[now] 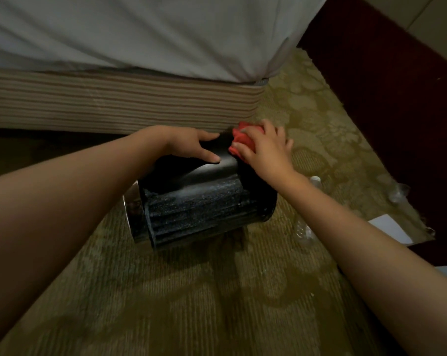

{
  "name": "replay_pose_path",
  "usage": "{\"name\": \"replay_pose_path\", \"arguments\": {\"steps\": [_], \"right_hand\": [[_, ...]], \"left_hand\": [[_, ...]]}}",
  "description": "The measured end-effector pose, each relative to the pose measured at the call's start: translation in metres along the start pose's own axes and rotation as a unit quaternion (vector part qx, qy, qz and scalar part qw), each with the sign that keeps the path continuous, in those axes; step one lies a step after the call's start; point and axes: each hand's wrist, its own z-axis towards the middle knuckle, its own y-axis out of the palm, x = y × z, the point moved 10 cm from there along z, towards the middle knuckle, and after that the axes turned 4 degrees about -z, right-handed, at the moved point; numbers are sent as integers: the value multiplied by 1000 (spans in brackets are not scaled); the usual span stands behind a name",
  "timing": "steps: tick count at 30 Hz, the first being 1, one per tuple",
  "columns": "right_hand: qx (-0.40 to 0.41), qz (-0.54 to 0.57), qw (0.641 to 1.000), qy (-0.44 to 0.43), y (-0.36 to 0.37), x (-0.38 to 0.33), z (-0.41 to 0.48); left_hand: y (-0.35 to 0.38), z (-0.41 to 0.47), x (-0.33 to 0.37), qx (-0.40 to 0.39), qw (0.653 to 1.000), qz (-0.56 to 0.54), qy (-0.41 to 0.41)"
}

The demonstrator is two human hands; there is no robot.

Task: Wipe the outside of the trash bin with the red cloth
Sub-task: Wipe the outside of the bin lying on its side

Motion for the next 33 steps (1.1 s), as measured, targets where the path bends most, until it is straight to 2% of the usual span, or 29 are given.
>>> {"name": "replay_pose_path", "arguments": {"steps": [3,9,13,15,18,21,27,29,33], "right_hand": [[32,1,999,-32,-9,6,-37],[32,-19,997,-61,-1,13,-102],[50,-3,998,-36,-6,13,-87],[73,12,997,10,-12,13,-61],[64,15,996,60,-14,2,-17],[64,-7,997,45,-13,-7,-14],[87,-58,992,-70,2,-4,-116],[91,-60,991,-71,2,-7,-111],[100,-43,994,-19,-11,-19,-55]], "left_hand": [[0,0,-1,0,1000,-5,0],[2,-4,-1,3,1000,-9,-15],[3,-3,-3,-5,1000,-18,-19],[2,-2,-3,-9,999,-20,-26],[3,-3,-2,-12,999,-23,-30],[2,-3,-2,-15,999,-28,-30],[-1,-5,-3,-17,999,-31,-40],[0,-4,-1,-14,999,-26,-37],[2,-4,-1,-17,998,-36,-40]]}}
